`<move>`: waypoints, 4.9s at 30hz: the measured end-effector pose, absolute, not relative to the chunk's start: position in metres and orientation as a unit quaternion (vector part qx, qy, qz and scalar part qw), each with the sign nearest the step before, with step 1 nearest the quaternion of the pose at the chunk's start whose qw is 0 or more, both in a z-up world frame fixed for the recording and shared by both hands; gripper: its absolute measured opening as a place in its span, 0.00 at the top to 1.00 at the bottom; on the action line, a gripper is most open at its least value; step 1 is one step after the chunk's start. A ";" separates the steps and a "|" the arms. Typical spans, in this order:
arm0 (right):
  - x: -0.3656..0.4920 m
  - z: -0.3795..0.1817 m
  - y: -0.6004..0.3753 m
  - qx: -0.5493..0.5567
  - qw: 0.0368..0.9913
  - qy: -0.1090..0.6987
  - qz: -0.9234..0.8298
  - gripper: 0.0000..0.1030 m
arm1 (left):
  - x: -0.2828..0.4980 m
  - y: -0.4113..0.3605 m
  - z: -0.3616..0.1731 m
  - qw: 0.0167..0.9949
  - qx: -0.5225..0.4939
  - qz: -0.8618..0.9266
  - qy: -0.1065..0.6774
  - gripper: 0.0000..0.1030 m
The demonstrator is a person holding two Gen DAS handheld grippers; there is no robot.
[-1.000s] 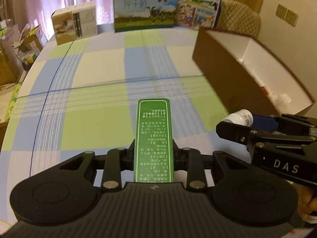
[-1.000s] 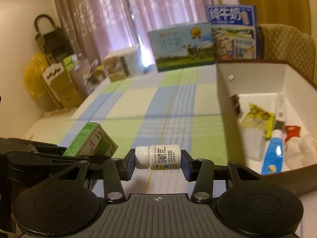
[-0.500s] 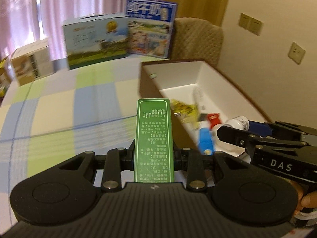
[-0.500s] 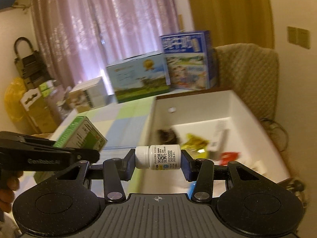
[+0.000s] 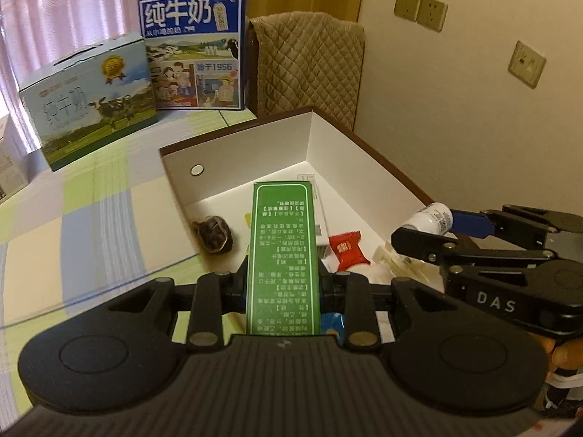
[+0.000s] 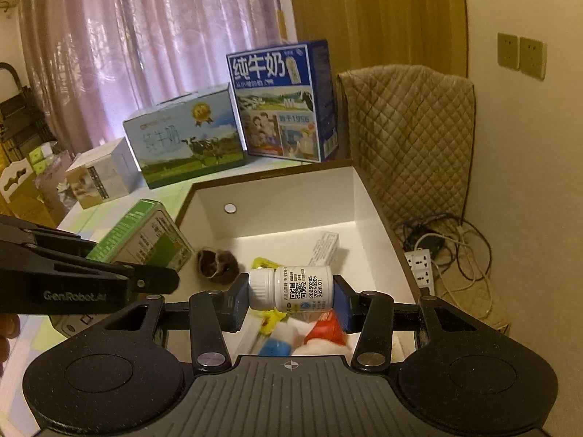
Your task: Organize objects
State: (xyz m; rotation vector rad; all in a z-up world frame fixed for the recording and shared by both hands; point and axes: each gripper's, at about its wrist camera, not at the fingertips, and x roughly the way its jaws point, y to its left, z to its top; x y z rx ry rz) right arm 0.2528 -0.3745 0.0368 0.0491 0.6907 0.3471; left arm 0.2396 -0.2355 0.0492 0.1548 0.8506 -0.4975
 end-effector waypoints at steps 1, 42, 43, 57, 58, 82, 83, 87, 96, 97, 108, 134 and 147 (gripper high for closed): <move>0.260 0.034 -0.376 0.027 0.925 0.339 0.170 0.58 | 0.246 -0.240 0.047 0.876 0.075 -0.238 0.412 0.75; 0.360 -0.007 -0.375 0.012 0.912 0.388 0.134 0.56 | 0.356 -0.278 -0.009 0.874 0.090 -0.191 0.438 0.73; 0.359 -0.006 -0.376 0.014 0.912 0.388 0.135 0.56 | 0.357 -0.277 -0.008 0.875 0.091 -0.191 0.435 0.69; 0.340 -0.009 -0.381 0.020 0.908 0.393 0.144 0.55 | 0.342 -0.273 -0.010 0.874 0.100 -0.211 0.426 0.40; 0.338 -0.008 -0.382 0.022 0.908 0.392 0.144 0.55 | 0.341 -0.273 -0.010 0.874 0.100 -0.212 0.426 0.39; 0.238 0.037 -0.385 0.065 0.926 0.348 0.134 0.35 | 0.257 -0.210 0.041 0.890 0.052 -0.244 0.381 0.12; 0.231 0.041 -0.383 0.067 0.927 0.342 0.135 0.33 | 0.250 -0.204 0.045 0.893 0.052 -0.243 0.375 0.12; 0.202 0.055 -0.370 0.074 0.934 0.321 0.141 0.30 | 0.223 -0.179 0.058 0.903 0.054 -0.234 0.357 0.05; 0.136 0.058 -0.306 0.063 0.930 0.306 0.195 0.24 | 0.158 -0.100 0.066 0.922 0.064 -0.184 0.335 0.01; 0.130 0.056 -0.299 0.061 0.928 0.307 0.201 0.24 | 0.152 -0.091 0.066 0.923 0.062 -0.178 0.335 0.01; 0.094 0.026 -0.240 0.072 0.903 0.333 0.261 0.22 | 0.094 -0.003 0.061 0.932 0.017 -0.113 0.344 0.01; 0.082 -0.063 -0.219 0.041 0.874 0.419 0.242 0.22 | 0.058 0.025 -0.024 0.906 -0.007 -0.016 0.423 0.01; 0.083 -0.071 -0.220 0.040 0.862 0.447 0.236 0.22 | 0.060 0.021 -0.044 0.892 0.000 -0.028 0.452 0.01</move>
